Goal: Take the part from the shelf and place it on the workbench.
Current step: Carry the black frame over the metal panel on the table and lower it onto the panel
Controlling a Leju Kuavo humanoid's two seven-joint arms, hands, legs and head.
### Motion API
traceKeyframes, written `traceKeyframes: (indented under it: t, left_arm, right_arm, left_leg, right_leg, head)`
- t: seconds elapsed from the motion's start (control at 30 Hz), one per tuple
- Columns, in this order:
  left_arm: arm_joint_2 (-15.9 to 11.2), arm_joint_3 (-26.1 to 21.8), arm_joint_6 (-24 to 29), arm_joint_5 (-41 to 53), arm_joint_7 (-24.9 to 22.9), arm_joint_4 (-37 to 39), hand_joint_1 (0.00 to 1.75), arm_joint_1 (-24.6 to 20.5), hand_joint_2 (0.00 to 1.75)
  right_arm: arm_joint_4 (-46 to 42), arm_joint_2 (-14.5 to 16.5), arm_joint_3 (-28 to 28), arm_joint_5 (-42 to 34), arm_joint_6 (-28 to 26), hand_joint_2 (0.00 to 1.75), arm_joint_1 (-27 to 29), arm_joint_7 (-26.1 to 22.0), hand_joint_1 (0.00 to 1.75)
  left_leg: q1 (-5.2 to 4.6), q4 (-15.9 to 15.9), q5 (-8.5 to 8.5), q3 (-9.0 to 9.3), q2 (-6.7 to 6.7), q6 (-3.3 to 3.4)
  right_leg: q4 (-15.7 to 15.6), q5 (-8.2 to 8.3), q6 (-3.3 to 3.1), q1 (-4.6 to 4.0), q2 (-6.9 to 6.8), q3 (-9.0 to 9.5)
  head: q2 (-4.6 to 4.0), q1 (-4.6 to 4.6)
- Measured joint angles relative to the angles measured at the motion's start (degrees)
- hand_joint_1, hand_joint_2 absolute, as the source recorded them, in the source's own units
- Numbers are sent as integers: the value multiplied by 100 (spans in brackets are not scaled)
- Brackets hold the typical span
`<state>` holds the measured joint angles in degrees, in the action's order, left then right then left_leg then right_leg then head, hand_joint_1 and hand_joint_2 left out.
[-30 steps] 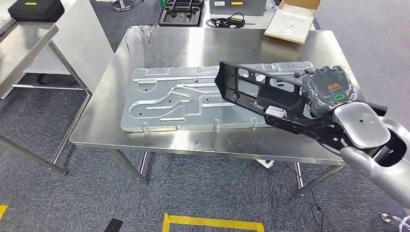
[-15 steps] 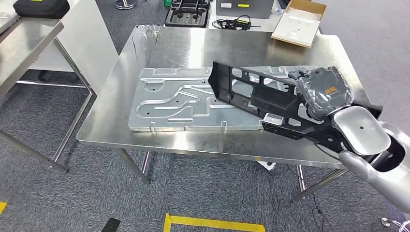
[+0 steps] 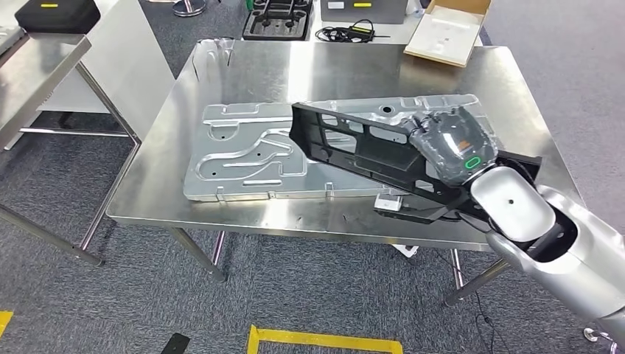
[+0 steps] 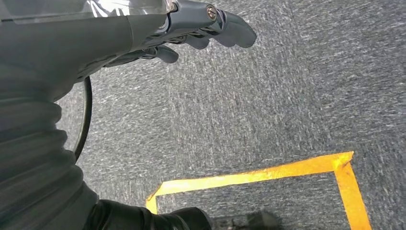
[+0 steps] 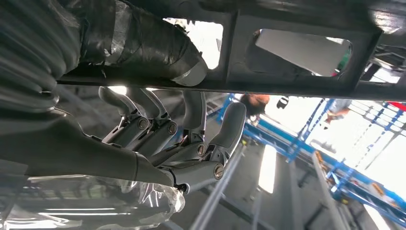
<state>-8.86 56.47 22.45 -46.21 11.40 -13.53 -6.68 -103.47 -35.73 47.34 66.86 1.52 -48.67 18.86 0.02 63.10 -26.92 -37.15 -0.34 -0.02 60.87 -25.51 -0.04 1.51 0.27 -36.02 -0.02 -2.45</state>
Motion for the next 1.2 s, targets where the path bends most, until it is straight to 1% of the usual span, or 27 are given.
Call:
traceKeyframes:
  t: [0.03, 0.07, 0.17, 0.2, 0.23, 0.3, 0.33, 0.37, 0.4, 0.43, 0.47, 0.5, 0.53, 0.57, 0.67, 0.7, 0.77, 0.83, 0.87, 0.9, 0.93, 1.0, 1.03, 1.07, 1.1, 1.13, 1.2]
  left_arm:
    - [-1, 4, -3, 3, -6, 0, 0, -5, 175]
    - [-2, 8, -7, 5, -11, 0, 0, -8, 175]
    - [-1, 15, -15, 9, -21, -1, 0, -10, 175]
    - [-1, 16, -16, 10, -24, -2, 0, -10, 175]
    - [0, 17, -19, 10, -27, -2, 0, -11, 175]
    - [1, 19, -23, 11, -33, -2, 0, -9, 175]
    - [1, 19, -25, 11, -36, -2, 0, -7, 175]
    - [1, 19, -27, 11, -39, -3, 0, -4, 175]
    - [1, 19, -29, 11, -41, -3, 0, -2, 175]
    - [1, 19, -33, 11, -43, -4, 0, 0, 175]
    - [1, 20, -38, 11, -45, -5, 0, 1, 175]
    - [0, 21, -42, 11, -49, -5, 0, 0, 175]
    - [-1, 23, -46, 10, -52, -6, 0, 0, 175]
    - [-1, 25, -51, 10, -56, -7, 0, 3, 175]
    - [-2, 27, -62, 8, -60, -7, 0, 18, 175]
    - [-3, 28, -64, 7, -60, -7, 0, 18, 175]
    - [-5, 40, -65, 5, -58, -8, 0, 10, 175]
    - [-5, 65, -66, 1, -59, -9, 0, 12, 175]
    - [-5, 78, -66, -2, -60, -9, 0, 20, 175]
    - [-4, 87, -66, -4, -61, -9, 0, 30, 175]
    - [-4, 93, -66, -5, -63, -9, 0, 36, 175]
    - [-7, 98, -66, -7, -72, -9, 0, 35, 175]
    - [-10, 99, -65, -7, -77, -9, 0, 31, 175]
    - [-13, 102, -64, -8, -80, -9, 0, 25, 175]
    - [-15, 105, -64, -8, -82, -9, 0, 21, 175]
    - [-15, 108, -63, -9, -84, -9, 0, 20, 175]
    - [-13, 110, -62, -10, -82, -9, 0, 24, 175]
  right_arm:
    - [17, 32, 33, 36, 6, 175, -30, -21, 175]
    - [34, 62, 64, 62, 14, 175, -52, -36, 175]
    - [81, 125, 152, 145, 72, 175, -78, -68, 175]
    - [92, 134, 172, 186, 98, 175, -94, -72, 175]
    - [101, 139, 186, 227, 122, 175, -115, -64, 175]
    - [111, 143, 198, 263, 135, 175, -144, -15, 175]
    - [113, 144, 202, 255, 129, 175, -145, 15, 175]
    - [113, 144, 202, 236, 122, 175, -140, 38, 175]
    - [113, 143, 202, 217, 115, 175, -139, 55, 175]
    - [113, 143, 202, 201, 109, 175, -147, 66, 175]
    - [113, 142, 200, 192, 105, 175, -159, 74, 175]
    - [113, 142, 197, 187, 101, 175, -174, 82, 175]
    - [110, 142, 194, 181, 98, 175, -186, 87, 175]
    - [107, 140, 190, 178, 98, 175, -191, 91, 175]
    - [98, 126, 182, 187, 165, 175, -195, 98, 175]
    - [92, 120, 180, 202, 207, 175, -201, 97, 175]
    - [74, 110, 178, 237, 282, 175, -230, 95, 175]
    - [59, 91, 178, 256, 339, 175, -258, 96, 175]
    - [55, 76, 178, 258, 361, 175, -263, 97, 175]
    - [52, 58, 177, 257, 381, 175, -263, 100, 175]
    - [48, 40, 176, 258, 393, 175, -262, 104, 175]
    - [30, 17, 163, 258, 402, 175, -263, 116, 175]
    - [18, 7, 152, 258, 405, 175, -267, 123, 175]
    - [9, -5, 142, 258, 409, 175, -273, 129, 175]
    - [3, -19, 134, 261, 418, 175, -277, 134, 175]
    - [1, -34, 130, 266, 428, 175, -281, 139, 175]
    - [-8, -68, 122, 275, 445, 175, -276, 153, 175]
  left_leg:
    - [-14, -248, 69, 118, -3, 26]
    - [-29, -370, 78, 172, -6, 48]
    - [-27, -449, 118, 208, -6, 127]
    - [-13, -489, 142, 228, -2, 163]
    - [0, -526, 163, 247, 2, 201]
    - [-4, -539, 169, 255, 6, 244]
    - [-9, -532, 165, 254, 6, 257]
    - [-13, -521, 157, 254, 6, 261]
    - [-13, -503, 144, 253, 5, 261]
    - [-11, -476, 126, 253, 3, 255]
    - [-10, -440, 98, 251, 0, 239]
    - [-20, -396, 70, 237, -3, 216]
    - [-29, -359, 47, 218, -6, 192]
    - [-39, -334, 36, 198, -8, 167]
    - [-42, -326, 29, 178, -2, 106]
    - [-38, -267, -23, 155, 1, 79]
    - [-16, 135, -264, -22, 5, 15]
    - [8, 805, -544, -345, 6, -37]
    - [16, 1039, -592, -474, 7, -48]
    - [18, 1098, -544, -523, 7, -46]
    - [18, 951, -402, -473, 6, -33]
    - [6, 250, -29, -152, 4, 25]
    - [-11, -79, 83, 6, 3, 60]
    - [-30, -290, 130, 110, 2, 90]
    - [-49, -383, 115, 154, 0, 111]
    - [-64, -414, 116, 167, -1, 129]
    - [-39, -498, 146, 225, 8, 177]
  right_leg:
    - [-6, 3, 19, -5, 1, -3]
    - [-18, 10, 43, -8, 2, -4]
    - [-49, 16, 136, -19, -2, 6]
    - [26, -46, 156, -26, -6, -26]
    - [230, -176, 167, -36, -10, -116]
    - [930, -532, 165, -41, -13, -438]
    - [1276, -657, 165, -43, -12, -604]
    - [1459, -675, 164, -42, -12, -697]
    - [1434, -588, 163, -40, -13, -691]
    - [1184, -406, 159, -38, -15, -574]
    - [805, -216, 153, -37, -18, -397]
    - [448, -92, 144, -43, -20, -220]
    - [187, -20, 127, -47, -17, -95]
    - [65, -15, 109, -54, -11, -42]
    - [28, -9, 36, -59, 11, -39]
    - [11, -2, 13, -49, 13, -27]
    - [-17, 8, -29, -28, 9, -3]
    - [-20, 3, -55, -33, 9, 3]
    - [-19, 0, -60, -38, 11, 6]
    - [-18, -4, -63, -43, 14, 11]
    - [-18, -8, -64, -46, 19, 19]
    - [-25, -18, -57, -53, 30, 43]
    - [-28, -20, -43, -59, 36, 48]
    - [-39, -18, -21, -59, 40, 48]
    - [-52, -15, 6, -56, 44, 47]
    - [-68, -9, 40, -55, 48, 49]
    - [-51, -38, 100, -58, 39, 55]
  head:
    - [0, 1]
    - [0, 2]
    - [1, 7]
    - [0, 13]
    - [0, 18]
    - [0, 25]
    - [0, 24]
    - [0, 24]
    - [0, 23]
    - [0, 24]
    - [0, 24]
    - [0, 25]
    - [0, 21]
    - [0, 19]
    - [0, 16]
    - [0, 9]
    - [0, -12]
    - [1, -26]
    - [1, -26]
    - [1, -26]
    - [1, -26]
    - [0, -23]
    - [0, -22]
    - [0, -22]
    - [0, -21]
    - [0, -23]
    - [0, -15]
